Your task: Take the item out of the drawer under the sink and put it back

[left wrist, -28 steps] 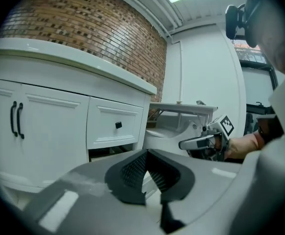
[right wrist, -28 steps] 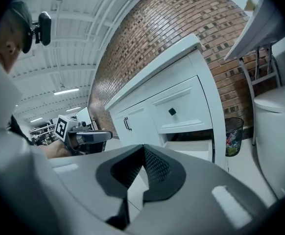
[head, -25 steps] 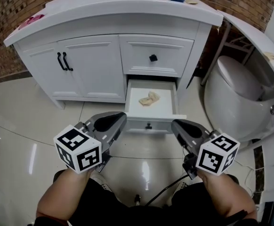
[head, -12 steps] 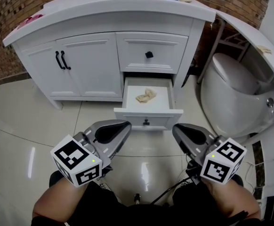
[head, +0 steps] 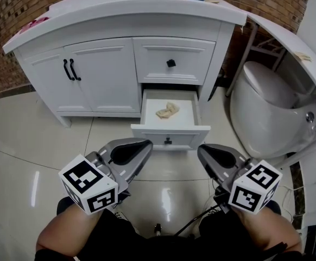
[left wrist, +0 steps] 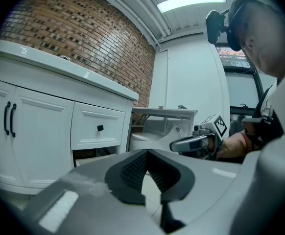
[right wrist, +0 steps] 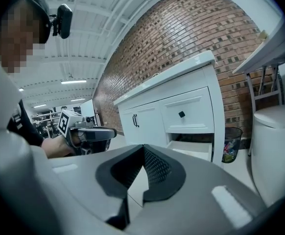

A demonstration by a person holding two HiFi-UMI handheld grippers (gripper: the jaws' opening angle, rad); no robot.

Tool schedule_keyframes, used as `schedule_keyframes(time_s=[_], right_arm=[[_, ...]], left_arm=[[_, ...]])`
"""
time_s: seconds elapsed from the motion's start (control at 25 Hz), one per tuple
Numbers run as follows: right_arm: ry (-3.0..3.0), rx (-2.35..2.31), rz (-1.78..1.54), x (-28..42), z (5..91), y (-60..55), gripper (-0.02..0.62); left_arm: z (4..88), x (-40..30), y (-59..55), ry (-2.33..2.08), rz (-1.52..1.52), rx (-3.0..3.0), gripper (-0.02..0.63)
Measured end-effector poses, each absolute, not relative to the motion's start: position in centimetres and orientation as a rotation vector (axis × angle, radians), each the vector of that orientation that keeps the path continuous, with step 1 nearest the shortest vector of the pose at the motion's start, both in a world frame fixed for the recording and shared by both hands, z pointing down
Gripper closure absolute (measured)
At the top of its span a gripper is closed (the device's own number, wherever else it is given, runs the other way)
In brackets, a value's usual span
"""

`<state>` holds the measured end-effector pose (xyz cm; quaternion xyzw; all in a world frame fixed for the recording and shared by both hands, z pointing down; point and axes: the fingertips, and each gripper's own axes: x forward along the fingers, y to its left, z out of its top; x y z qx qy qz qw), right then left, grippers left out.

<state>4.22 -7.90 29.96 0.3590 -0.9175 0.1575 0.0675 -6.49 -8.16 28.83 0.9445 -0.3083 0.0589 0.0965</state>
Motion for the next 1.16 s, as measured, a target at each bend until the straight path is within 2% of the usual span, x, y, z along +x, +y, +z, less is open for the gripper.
schedule_keyframes(time_s=[0.68, 1.16], right_arm=[[-2.744, 1.084, 0.636, 4.8, 31.1, -8.4, 0.591], [-2.747, 1.052, 0.636, 4.3, 31.3, -8.1, 0.591]], left_arm=[[29.3, -6.2, -9.3, -0.919, 0.178, 2.779, 0.601], [29.6, -6.4, -9.5, -0.930, 0.185, 2.771, 0.601]])
